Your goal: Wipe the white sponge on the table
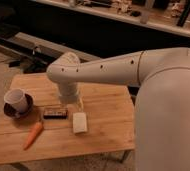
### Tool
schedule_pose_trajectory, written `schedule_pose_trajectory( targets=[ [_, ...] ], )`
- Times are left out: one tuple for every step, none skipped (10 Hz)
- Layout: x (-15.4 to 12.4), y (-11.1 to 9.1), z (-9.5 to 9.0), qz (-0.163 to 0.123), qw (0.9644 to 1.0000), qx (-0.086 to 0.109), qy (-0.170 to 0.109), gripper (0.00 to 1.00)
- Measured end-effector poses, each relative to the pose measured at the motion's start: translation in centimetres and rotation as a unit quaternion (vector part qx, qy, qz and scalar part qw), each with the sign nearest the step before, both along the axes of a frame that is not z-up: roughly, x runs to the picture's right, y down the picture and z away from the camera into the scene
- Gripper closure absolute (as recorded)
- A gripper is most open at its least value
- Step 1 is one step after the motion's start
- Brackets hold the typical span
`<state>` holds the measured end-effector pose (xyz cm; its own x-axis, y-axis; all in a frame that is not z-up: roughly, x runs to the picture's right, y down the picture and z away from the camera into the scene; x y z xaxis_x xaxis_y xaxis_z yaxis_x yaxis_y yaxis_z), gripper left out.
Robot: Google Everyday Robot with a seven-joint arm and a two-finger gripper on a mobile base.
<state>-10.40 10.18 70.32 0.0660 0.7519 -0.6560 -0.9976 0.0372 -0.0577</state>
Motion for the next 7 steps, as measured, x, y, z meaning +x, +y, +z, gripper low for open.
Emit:
schedule_pose_trajectory(
  targets=[
    [0.0, 0.0, 0.0, 0.000, 1.0000, 0.000, 0.000, 0.35],
    [0.0, 0.0, 0.0, 0.000, 1.0000, 0.000, 0.000, 0.35],
    [0.3, 0.3, 0.2, -0.003, 1.0000, -0.003, 0.002, 0.35],
    [1.5, 0.6, 0.8, -0.008, 0.9999, -0.005, 0.011, 0.35],
    [2.0, 0.8, 1.3, -0.009, 0.9999, -0.007, 0.012, 0.35],
    [2.5, 1.1, 2.0, -0.007, 0.9999, -0.009, 0.012, 0.35],
    [2.6, 1.4, 2.9, -0.003, 0.9999, -0.010, 0.005, 0.35]
  ],
)
